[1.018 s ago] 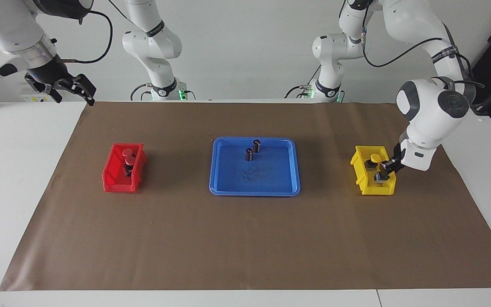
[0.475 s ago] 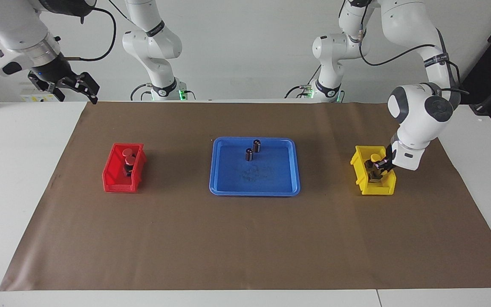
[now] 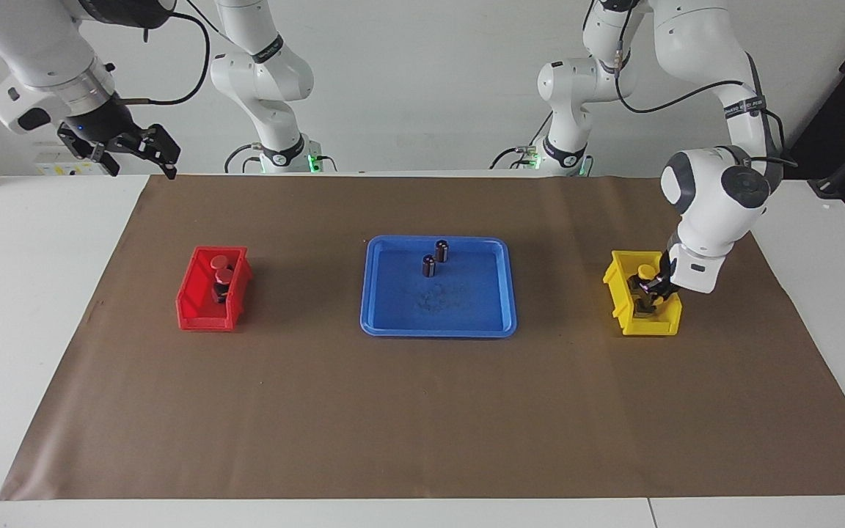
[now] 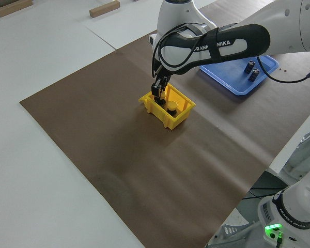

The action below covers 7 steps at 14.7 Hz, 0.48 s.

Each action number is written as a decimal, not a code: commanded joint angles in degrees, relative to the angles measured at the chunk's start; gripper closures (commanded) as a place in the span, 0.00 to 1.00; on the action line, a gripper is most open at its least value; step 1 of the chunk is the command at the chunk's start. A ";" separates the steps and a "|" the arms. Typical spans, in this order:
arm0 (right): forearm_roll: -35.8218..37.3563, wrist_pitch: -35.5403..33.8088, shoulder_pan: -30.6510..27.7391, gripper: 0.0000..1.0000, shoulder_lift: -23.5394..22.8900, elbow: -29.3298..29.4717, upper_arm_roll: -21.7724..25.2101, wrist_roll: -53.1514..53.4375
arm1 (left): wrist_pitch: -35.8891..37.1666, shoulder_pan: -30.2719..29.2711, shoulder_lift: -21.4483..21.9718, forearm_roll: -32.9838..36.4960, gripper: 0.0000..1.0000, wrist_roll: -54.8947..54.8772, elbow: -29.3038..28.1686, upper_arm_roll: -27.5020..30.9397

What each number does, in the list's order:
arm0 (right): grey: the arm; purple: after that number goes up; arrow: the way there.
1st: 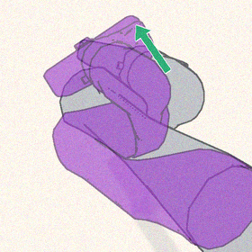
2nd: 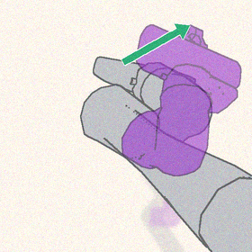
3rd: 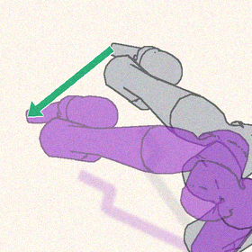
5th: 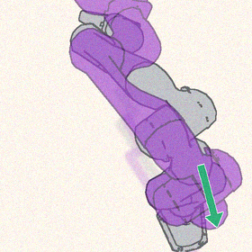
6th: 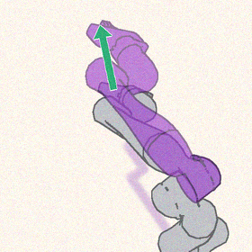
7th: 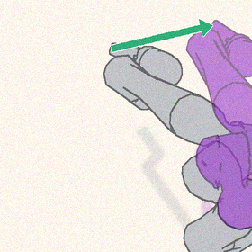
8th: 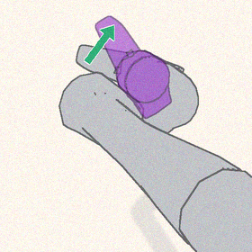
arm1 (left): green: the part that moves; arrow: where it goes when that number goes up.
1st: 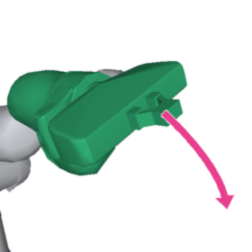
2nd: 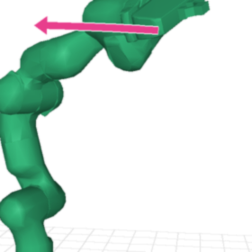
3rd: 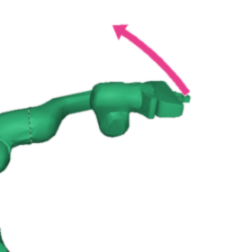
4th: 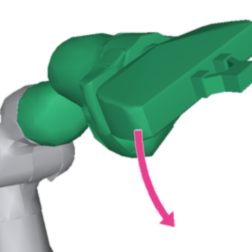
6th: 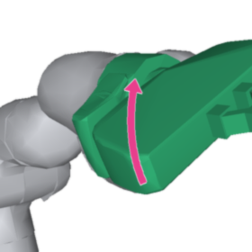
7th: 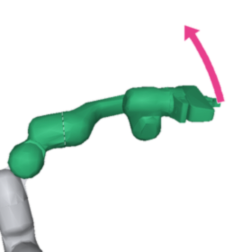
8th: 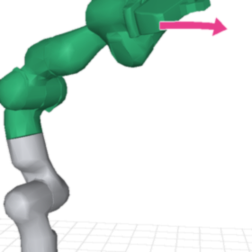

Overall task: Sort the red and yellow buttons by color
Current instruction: 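Lower the yellow button into the yellow bin and open the left gripper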

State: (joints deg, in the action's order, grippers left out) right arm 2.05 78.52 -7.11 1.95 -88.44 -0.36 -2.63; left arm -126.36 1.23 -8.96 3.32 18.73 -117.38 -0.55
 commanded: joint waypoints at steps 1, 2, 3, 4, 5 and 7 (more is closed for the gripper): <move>-0.03 -0.82 -0.36 0.00 0.87 -0.77 -0.34 0.17 | 1.55 0.44 0.96 1.77 0.53 0.52 0.83 0.20; -0.03 -0.82 -0.36 0.00 0.87 -0.77 -0.34 0.17 | 2.51 0.44 0.96 1.77 0.52 0.52 1.62 0.20; -0.03 -0.82 -0.45 0.00 0.87 -0.77 -0.34 0.17 | 3.48 0.35 0.96 1.77 0.51 0.43 2.41 0.20; -0.03 -0.74 -0.45 0.00 0.87 -0.77 -0.34 0.17 | 3.92 0.35 0.96 1.86 0.51 0.34 2.76 0.20; -0.03 -0.82 -0.45 0.00 0.87 -0.77 -0.34 0.17 | 4.02 0.44 1.05 1.86 0.51 0.43 2.77 0.20; -0.12 -0.82 -0.45 0.00 0.87 -0.77 -0.34 0.17 | 4.02 0.35 1.05 1.86 0.50 0.43 2.85 0.20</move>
State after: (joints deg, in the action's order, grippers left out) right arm 2.05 78.52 -7.11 1.95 -88.44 -0.36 -2.63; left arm -123.89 1.23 -8.78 3.34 18.72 -114.60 -0.55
